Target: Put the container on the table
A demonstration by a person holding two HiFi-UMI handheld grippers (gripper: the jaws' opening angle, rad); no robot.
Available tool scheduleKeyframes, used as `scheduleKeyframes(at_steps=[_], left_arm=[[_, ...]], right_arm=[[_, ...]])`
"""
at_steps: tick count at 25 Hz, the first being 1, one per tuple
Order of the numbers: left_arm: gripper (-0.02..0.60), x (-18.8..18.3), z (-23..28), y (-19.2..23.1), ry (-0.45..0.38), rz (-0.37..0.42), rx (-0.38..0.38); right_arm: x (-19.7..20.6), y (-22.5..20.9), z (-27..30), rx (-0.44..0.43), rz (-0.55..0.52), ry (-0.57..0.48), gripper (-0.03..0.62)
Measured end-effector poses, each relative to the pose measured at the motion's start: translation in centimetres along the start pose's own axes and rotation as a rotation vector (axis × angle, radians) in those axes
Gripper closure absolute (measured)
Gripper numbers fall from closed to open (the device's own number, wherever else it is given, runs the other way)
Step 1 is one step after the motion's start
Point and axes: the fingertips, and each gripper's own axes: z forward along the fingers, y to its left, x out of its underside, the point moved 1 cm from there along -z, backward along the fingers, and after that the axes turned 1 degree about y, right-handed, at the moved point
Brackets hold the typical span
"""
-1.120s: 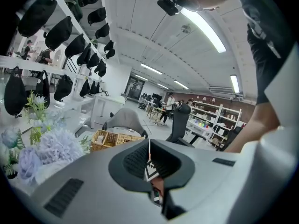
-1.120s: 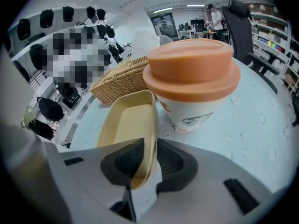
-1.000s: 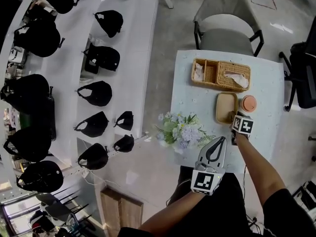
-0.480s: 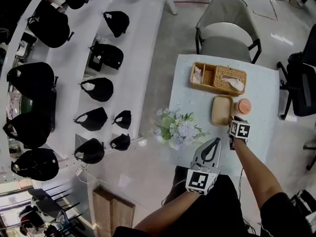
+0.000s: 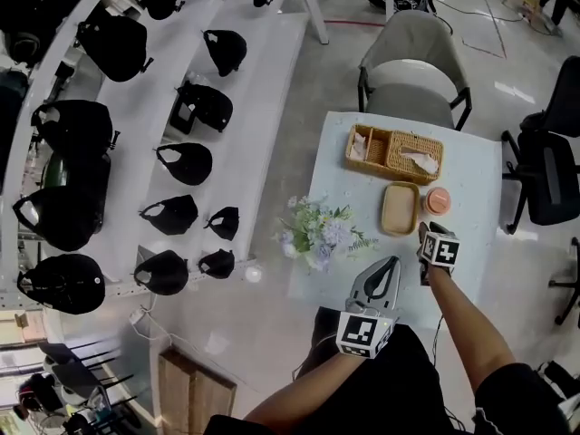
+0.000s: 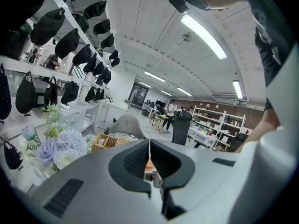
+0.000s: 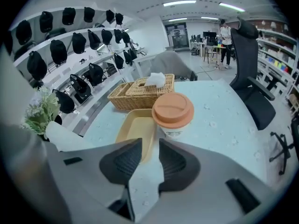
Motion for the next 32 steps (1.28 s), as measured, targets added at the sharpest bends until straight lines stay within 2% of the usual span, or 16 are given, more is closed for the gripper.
scheduleKeyframes(at_steps=[9,16,26,29,32], left_arm=[[0.569,0.8,-3.5,0.0,-0.028,-0.014,-0.065],[0.569,1.2,-6.6,-0.5,-0.051,-0.015,-0.107],[0.569,-0.1,-9.8,-1.8,-0.098,0.025,-0.148],[0.569,-1.1,-10.9,-1.2,-0.128,-0.005,-0.173],[0.569,-1.5,-11.3,-0.8,-0.123,-0.014,-0.175]], right_arm=[[0.4,0.7,-5.2,-0.059,-0.068,-0.061,0.482],[0.9,1.1,-11.5,-0.081,-0.144,-0.112,0.482],[3.1,2.6,-19.3,-0.137,-0.135,-0.189,0.485],[3.0,3.1,-21.4,-0.143,-0.136,-0.218,0.485],[3.0,2.8,-23.4,-0.113,-0.114,-0.238,0.493]])
